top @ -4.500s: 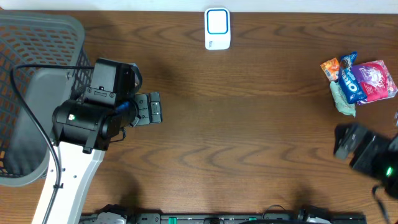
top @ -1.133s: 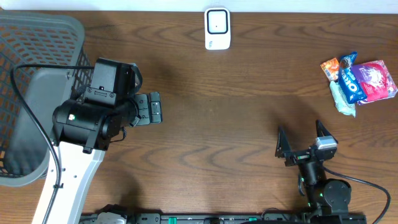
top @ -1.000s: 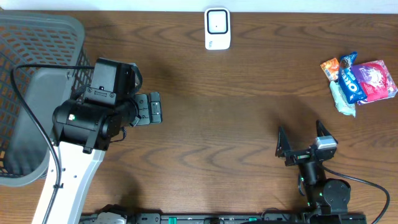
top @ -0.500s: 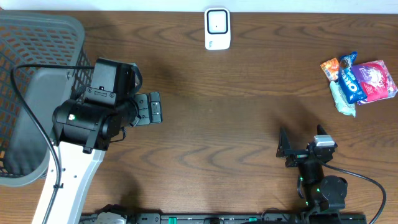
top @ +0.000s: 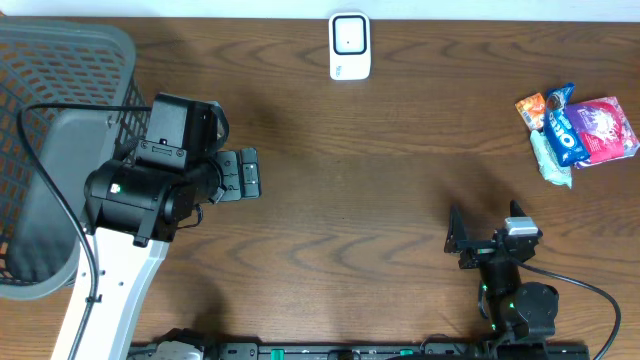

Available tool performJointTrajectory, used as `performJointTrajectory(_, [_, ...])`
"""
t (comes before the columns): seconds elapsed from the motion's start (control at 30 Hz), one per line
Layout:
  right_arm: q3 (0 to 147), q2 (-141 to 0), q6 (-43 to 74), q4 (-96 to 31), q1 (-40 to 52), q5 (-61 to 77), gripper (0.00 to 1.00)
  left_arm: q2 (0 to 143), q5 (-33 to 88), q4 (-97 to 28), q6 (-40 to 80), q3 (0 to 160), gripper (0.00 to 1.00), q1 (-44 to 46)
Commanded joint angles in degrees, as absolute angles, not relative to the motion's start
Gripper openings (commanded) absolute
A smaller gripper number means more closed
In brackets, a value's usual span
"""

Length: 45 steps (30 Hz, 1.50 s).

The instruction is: Scan the item barcode

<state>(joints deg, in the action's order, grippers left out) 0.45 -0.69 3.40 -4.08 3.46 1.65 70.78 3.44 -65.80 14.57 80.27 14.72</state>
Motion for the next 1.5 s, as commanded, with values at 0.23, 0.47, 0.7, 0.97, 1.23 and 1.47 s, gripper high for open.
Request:
performJointTrajectory(0.23, [0.32, -0.32, 2.92, -4.32, 3.79, 0.95, 0.99, 70.85, 2.72, -65.98, 14.22, 80.36, 0.98, 14.44])
performJointTrajectory(0.47, [0.32, -0.32, 2.92, -4.32, 3.79, 0.95, 0.99, 70.85, 2.72, -65.95, 14.2, 80.36, 0.98, 14.44])
performJointTrajectory(0.7, [0.32, -0.32, 2.92, -4.32, 3.79, 0.95, 0.99, 70.85, 2.72, -65.95, 14.2, 80.36, 0.98, 14.44])
performJointTrajectory(0.97, [0.32, -0.32, 2.92, -4.32, 3.79, 0.95, 0.99, 70.85, 2.72, -65.95, 14.2, 80.36, 0.98, 14.44])
performJointTrajectory(1.23, [0.32, -0.32, 2.92, -4.32, 3.79, 0.95, 0.99, 69.71, 0.4, -65.73, 13.96, 79.29, 0.98, 14.44])
performJointTrajectory(1.47, [0.32, -0.32, 2.92, -4.32, 3.79, 0.95, 0.99, 60.93, 1.06, -59.68, 11.77, 66.52, 0.98, 14.44])
